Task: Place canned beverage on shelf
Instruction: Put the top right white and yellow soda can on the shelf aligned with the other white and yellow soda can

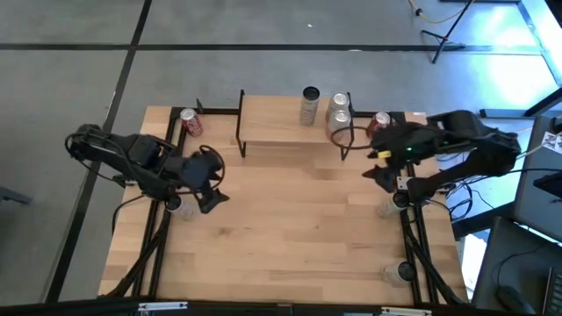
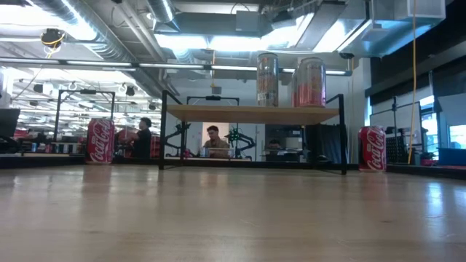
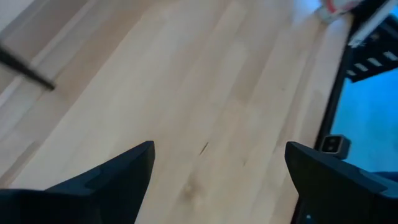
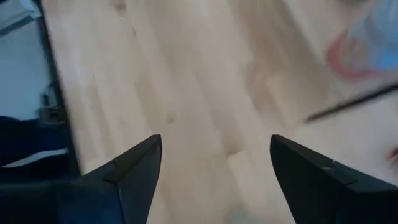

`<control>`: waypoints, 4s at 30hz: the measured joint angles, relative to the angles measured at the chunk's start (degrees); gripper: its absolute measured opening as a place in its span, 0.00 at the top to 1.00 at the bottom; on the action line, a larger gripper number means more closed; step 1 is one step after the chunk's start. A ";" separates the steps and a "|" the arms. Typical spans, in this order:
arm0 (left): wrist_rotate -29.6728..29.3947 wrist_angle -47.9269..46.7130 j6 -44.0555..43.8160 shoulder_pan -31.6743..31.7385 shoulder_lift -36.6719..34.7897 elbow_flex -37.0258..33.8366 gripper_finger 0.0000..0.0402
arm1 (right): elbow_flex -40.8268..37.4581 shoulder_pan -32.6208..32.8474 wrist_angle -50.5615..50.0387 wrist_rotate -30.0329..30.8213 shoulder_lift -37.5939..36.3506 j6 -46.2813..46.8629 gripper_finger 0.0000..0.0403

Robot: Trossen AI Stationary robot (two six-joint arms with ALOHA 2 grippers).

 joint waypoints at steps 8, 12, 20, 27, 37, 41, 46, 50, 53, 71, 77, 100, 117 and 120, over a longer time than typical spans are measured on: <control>0.87 2.86 3.82 0.79 1.68 0.00 0.11 | -5.32 0.04 -2.61 -3.62 -2.67 6.58 0.29; 0.84 3.15 3.70 0.67 1.67 0.00 0.11 | -14.72 1.49 -2.89 -5.58 -7.18 12.22 0.29; -1.76 3.68 3.58 0.47 1.67 0.00 0.11 | -30.23 4.70 -2.98 -5.73 -17.77 24.01 0.29; -2.23 5.07 3.78 0.50 1.65 0.00 0.11 | -37.66 6.04 -2.90 -3.63 -21.73 27.60 0.29; -3.08 6.40 3.63 0.52 1.65 0.00 0.11 | -44.51 6.08 -2.80 -4.29 -23.67 27.62 0.29; -3.10 6.38 3.97 0.52 1.65 0.00 0.11 | -44.81 6.08 -2.38 -6.32 -23.56 27.78 0.29; -3.12 6.35 4.00 0.52 1.65 0.00 0.11 | -44.81 6.08 -1.86 -7.79 -23.50 28.82 0.29; -3.08 6.33 3.74 0.52 1.65 0.00 0.11 | -44.81 6.08 -1.44 -9.43 -22.93 30.68 0.29; -3.06 6.31 3.72 0.52 1.65 0.00 0.11 | -44.81 6.08 -1.61 -10.25 -22.31 31.50 0.29; -3.47 7.02 4.00 0.50 1.65 0.00 0.11 | -52.31 6.08 -0.82 -16.26 -18.81 32.66 0.29; -3.48 7.12 5.05 0.50 1.65 0.00 0.11 | -52.39 6.08 -1.26 -16.32 -18.86 31.39 0.41; -2.02 8.77 3.45 -4.19 2.77 0.00 0.11 | -22.62 6.01 16.85 -5.02 7.22 -11.83 0.44; -3.96 9.18 3.39 -4.59 2.74 0.00 0.11 | -4.85 6.01 7.39 -2.66 34.60 -35.17 0.44; -4.91 9.84 3.54 -4.59 2.74 0.00 0.11 | -4.85 6.01 7.06 -2.66 35.61 -35.04 0.44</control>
